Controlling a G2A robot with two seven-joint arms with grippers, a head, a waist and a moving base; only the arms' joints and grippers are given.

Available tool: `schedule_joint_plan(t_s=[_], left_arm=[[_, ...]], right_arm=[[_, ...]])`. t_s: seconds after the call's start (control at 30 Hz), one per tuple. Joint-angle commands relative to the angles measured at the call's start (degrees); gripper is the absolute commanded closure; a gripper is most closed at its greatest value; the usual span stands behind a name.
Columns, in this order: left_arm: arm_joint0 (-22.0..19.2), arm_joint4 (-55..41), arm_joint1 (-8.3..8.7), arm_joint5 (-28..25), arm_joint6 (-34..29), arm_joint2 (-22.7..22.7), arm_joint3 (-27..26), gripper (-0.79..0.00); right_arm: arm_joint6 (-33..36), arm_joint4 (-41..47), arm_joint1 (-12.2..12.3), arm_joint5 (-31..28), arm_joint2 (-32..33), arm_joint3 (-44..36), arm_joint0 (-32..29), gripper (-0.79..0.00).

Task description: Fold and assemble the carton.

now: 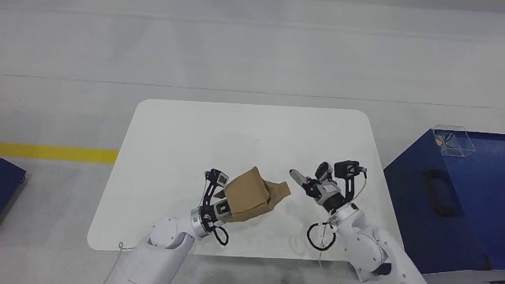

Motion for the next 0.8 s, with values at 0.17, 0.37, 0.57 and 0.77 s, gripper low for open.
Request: schedule_joint_plan(t_s=[0.17,0.37,0.57,0.77], left_arm=[[-1.5,-4.3,-0.42,1.5,-4.6,0.1,2.5,0.000],[-2.4,-4.2,-0.96,1.3,-4.7,0.8,4.2,0.000],[-2.6,-3.6,-1.21,0.9,-4.9,1.0,4.8,0.000],[-2.5,-2.8,-1.41,1.0,-4.5,1.1,5.0,0.000]], right_arm=[[16.1,13.8,-0.3,-9.3,-4.8,6.0,2.5,-0.785],[19.7,22.2,-0.2,-14.4,-4.0,6.8,3.2,-0.785],[19.1,24.2,0.3,-17.1,-1.5,4.1,1.3,-0.785],[18.8,25.8,0.7,-18.4,0.5,1.5,-0.4,-0.785]])
